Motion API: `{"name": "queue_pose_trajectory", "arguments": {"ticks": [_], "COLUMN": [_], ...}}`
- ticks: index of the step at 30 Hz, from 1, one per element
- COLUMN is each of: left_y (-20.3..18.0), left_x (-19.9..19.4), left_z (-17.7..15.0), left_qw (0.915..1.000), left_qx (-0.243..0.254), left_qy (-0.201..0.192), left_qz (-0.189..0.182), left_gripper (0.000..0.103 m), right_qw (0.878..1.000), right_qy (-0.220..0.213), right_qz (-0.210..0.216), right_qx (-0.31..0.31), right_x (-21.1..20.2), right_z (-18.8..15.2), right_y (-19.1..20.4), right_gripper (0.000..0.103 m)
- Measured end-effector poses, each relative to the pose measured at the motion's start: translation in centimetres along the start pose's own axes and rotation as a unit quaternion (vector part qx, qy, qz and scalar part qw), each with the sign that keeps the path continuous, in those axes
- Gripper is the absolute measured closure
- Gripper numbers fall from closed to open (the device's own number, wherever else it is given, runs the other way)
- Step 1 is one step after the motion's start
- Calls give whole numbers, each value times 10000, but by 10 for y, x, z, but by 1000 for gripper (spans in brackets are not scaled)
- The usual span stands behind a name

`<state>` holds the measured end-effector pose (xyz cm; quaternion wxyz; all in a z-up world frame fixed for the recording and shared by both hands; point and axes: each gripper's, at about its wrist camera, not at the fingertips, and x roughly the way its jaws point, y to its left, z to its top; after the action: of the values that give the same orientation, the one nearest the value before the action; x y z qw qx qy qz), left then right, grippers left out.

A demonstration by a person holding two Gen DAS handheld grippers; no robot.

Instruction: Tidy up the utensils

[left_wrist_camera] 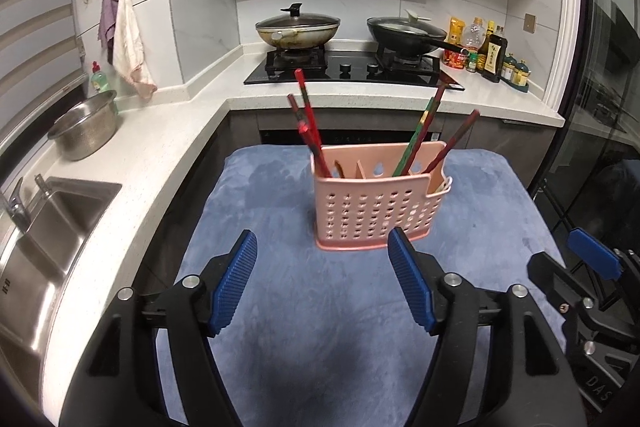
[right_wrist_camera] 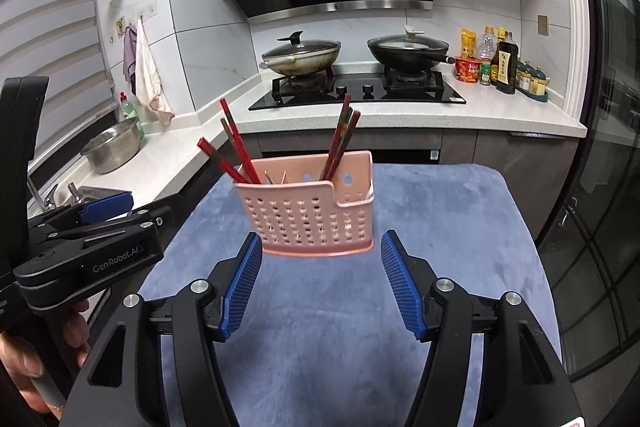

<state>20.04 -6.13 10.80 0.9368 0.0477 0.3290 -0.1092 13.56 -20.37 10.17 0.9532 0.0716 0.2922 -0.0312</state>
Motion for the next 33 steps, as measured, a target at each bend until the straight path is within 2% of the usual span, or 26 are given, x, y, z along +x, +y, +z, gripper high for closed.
{"name": "queue_pose_trajectory", "arguments": {"ticks": [5, 13, 18, 20, 26, 29, 33], "left_y": [1, 2, 2, 2, 7, 10, 13], "left_x": [-7, -14, -15, -14, -10, -8, -5], "left_z": [-12, -22, -30, -32, -37, -40, -43], "left_qw": [9998, 9995, 9995, 9994, 9992, 9992, 9988], "left_qx": [6, -34, -42, -46, -113, -119, -114], "left_qy": [-70, -100, -60, -40, 32, 83, 120], "left_qz": [205, 295, 314, 329, 383, 371, 452], "left_gripper": [27, 19, 15, 14, 10, 10, 9], "right_qw": [9999, 9996, 9994, 9993, 9987, 9983, 9978], "right_qy": [71, 187, 174, 219, 189, 186, 158], "right_qz": [-49, -185, -292, -306, -460, -552, -641], "right_qx": [64, 60, 32, 63, 91, 49, 57], "right_x": [-7, -10, -13, -12, -13, -12, -11], "right_z": [-10, -25, -33, -34, -35, -35, -36], "right_y": [1, 3, 3, 2, -2, -3, -8], "right_gripper": [39, 39, 29, 19, 16, 6, 6]}}
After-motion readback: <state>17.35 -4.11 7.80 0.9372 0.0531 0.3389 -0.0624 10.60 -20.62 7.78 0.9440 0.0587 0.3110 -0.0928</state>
